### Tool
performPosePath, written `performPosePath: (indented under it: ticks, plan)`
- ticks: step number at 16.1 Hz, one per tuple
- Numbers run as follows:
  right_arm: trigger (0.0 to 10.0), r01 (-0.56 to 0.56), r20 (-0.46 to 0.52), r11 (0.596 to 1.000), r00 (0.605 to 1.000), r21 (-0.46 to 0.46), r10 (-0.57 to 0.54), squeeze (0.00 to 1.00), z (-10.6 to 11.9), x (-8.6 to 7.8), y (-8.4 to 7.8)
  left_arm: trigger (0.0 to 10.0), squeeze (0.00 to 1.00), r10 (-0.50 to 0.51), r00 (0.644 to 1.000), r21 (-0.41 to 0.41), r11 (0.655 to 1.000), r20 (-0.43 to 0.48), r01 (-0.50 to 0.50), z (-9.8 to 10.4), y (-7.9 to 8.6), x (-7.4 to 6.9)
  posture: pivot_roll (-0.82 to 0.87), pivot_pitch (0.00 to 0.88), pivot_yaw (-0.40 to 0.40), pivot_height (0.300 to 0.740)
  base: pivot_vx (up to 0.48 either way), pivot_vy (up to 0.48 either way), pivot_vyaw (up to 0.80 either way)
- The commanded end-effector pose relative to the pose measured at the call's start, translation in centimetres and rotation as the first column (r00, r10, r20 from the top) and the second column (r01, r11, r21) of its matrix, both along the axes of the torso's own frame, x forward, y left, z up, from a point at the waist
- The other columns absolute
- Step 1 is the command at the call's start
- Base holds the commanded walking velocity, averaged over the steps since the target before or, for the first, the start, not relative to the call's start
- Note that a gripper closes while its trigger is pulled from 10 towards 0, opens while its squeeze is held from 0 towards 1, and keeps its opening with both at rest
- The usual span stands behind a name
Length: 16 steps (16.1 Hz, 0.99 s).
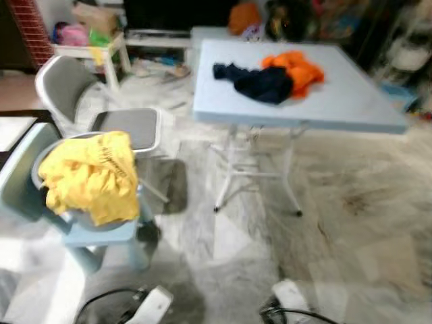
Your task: Hang hanger
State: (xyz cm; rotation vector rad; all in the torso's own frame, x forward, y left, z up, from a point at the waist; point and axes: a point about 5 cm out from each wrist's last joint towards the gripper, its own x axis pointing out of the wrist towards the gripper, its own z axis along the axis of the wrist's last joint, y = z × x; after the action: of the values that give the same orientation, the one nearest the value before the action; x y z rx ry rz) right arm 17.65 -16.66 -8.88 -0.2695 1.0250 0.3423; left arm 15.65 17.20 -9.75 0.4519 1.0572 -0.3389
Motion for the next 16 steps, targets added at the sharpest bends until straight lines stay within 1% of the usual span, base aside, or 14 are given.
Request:
performPosePath:
  ticks: [1, 3, 6, 7, 14, 16]
  plan:
    - [10.0, 0.006, 0.007, 0.999, 1.0, -0.041, -0.006, 0.0, 0.21, 0.2, -1.41, 10.0, 0.0, 0.031, 0.999, -0.047, 0.998, 0.01, -0.031, 0.17, -0.18, 0.36, -0.08, 0.0, -0.064, 0.74, 0.0, 0.0, 0.0]
    - [10.0, 0.0, 0.015, 0.999, 1.0, -0.041, 0.001, 0.0, 0.24, 0.28, -1.25, 10.0, 0.0, 0.062, 0.998, -0.071, 0.996, -0.001, -0.062, 0.05, 0.36, -0.15, -0.08, 0.0, -0.063, 0.74, 0.0, 0.0, 0.22]
    - [10.0, 0.002, 0.012, 0.999, 1.0, -0.039, -0.002, 0.0, 0.23, 0.23, -1.35, 10.0, 0.0, 0.063, 0.998, -0.094, 0.994, -0.008, -0.064, -0.02, 0.4, -0.43, -0.08, 0.0, -0.063, 0.74, 0.269, 0.0, 0.8]
    - [10.0, -0.001, 0.012, 0.999, 1.0, -0.041, 0.001, 0.0, 0.23, 0.22, -1.38, 10.0, 0.0, 0.047, 0.999, -0.087, 0.995, -0.011, -0.048, -0.03, 0.33, -0.41, -0.08, 0.0, -0.063, 0.74, 0.27, 0.0, 0.8]
    - [10.0, -0.005, 0.011, 0.999, 1.0, -0.046, 0.005, 0.0, 0.18, 0.1, -1.46, 10.0, 0.0, 0.042, 0.999, -0.098, 0.994, -0.008, -0.043, 0.18, -0.11, 0.26, -0.09, 0.0, -0.061, 0.74, 0.307, 0.0, 0.8]
    - [10.0, -0.008, 0.01, 0.999, 1.0, -0.047, 0.009, 0.0, 0.18, 0.08, -1.46, 10.0, 0.0, 0.039, 0.999, -0.097, 0.994, -0.008, -0.04, 0.2, -0.29, 0.38, -0.08, 0.0, -0.063, 0.74, 0.341, 0.0, 0.0]
